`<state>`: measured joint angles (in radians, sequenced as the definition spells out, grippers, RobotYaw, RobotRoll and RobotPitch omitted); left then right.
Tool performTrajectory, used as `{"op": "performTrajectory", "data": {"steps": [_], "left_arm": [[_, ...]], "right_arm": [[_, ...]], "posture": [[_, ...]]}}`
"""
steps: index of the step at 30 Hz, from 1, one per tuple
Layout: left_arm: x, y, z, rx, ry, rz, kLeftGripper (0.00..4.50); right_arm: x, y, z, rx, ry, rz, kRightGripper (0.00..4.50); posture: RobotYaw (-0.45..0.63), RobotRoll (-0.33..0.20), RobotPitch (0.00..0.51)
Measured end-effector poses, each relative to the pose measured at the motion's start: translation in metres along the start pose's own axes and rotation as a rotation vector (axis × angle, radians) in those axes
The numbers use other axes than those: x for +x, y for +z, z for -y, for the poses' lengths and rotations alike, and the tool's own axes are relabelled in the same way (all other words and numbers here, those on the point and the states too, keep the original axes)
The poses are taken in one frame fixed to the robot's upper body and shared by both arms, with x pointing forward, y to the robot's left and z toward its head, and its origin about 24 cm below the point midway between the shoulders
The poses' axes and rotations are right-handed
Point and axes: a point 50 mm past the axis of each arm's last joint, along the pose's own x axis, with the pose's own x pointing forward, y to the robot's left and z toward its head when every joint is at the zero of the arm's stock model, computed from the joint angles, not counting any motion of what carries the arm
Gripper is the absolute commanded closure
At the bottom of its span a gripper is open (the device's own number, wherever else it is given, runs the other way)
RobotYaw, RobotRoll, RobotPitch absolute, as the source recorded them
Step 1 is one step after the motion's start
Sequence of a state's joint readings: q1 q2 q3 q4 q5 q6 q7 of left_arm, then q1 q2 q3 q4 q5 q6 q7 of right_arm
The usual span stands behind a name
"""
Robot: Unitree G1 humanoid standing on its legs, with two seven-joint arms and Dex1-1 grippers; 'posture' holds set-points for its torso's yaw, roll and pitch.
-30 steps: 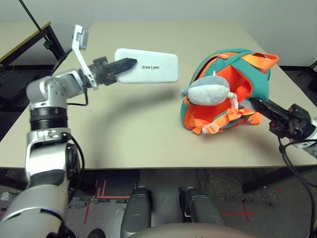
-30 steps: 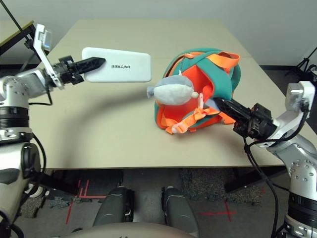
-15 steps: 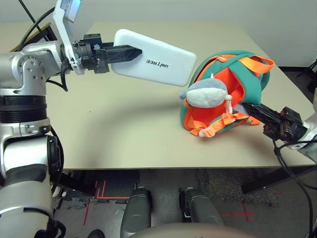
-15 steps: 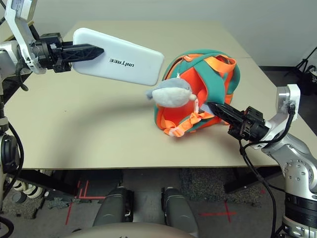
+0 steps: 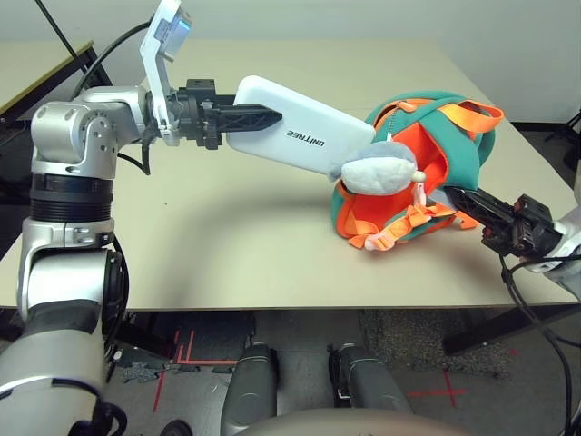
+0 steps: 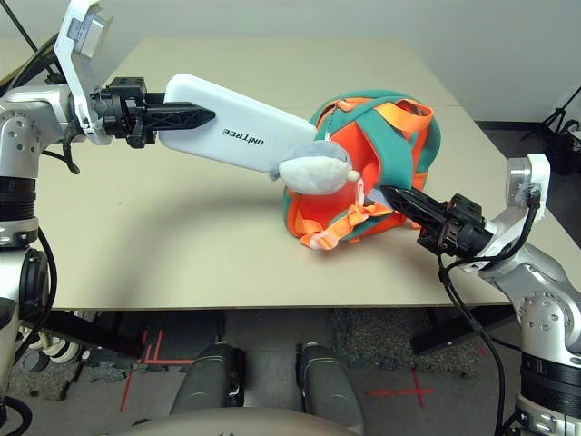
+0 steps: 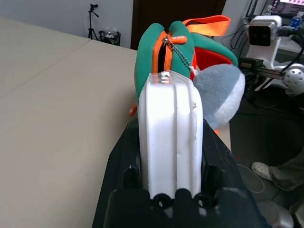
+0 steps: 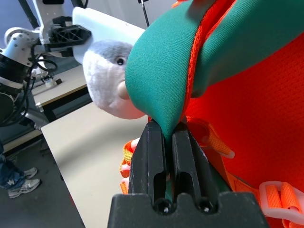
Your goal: Put the pencil case into the backpack and zip it.
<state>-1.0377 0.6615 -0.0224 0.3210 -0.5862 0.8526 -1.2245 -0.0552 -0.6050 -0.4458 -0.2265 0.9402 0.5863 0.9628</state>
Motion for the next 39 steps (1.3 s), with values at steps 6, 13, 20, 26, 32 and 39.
{"op": "performTrajectory", "data": {"steps": [6,13,20,26,32,39], "left_arm": [[0.01,0.001,-0.003,0.019,-0.014,0.024,3.21],[0.027,0.006,-0.007,0.073,-0.005,0.036,3.21],[0.061,-0.007,-0.002,0.081,-0.05,-0.004,3.22],[0.085,-0.019,0.002,0.122,-0.064,-0.054,3.22],[0.111,-0.029,0.005,0.153,-0.045,-0.032,3.22],[0.135,-0.054,0.01,0.164,0.002,-0.006,3.22]], "right_arm": [[0.0,0.0,0.0,0.001,-0.006,0.0,4.5],[-0.001,0.0,-0.001,0.005,-0.012,0.004,4.5],[-0.001,-0.002,-0.001,0.009,-0.018,0.003,4.5],[-0.002,-0.003,-0.003,0.01,-0.019,0.004,4.5],[-0.002,-0.003,-0.003,0.007,-0.024,0.008,4.5],[-0.002,-0.003,-0.004,0.005,-0.024,0.011,4.5]], "posture": [[0.04,0.0,0.046],[0.03,0.0,0.051],[0.03,0.0,0.05],[0.02,0.0,0.046],[0.01,0.0,0.049],[0.02,0.0,0.05]]}}
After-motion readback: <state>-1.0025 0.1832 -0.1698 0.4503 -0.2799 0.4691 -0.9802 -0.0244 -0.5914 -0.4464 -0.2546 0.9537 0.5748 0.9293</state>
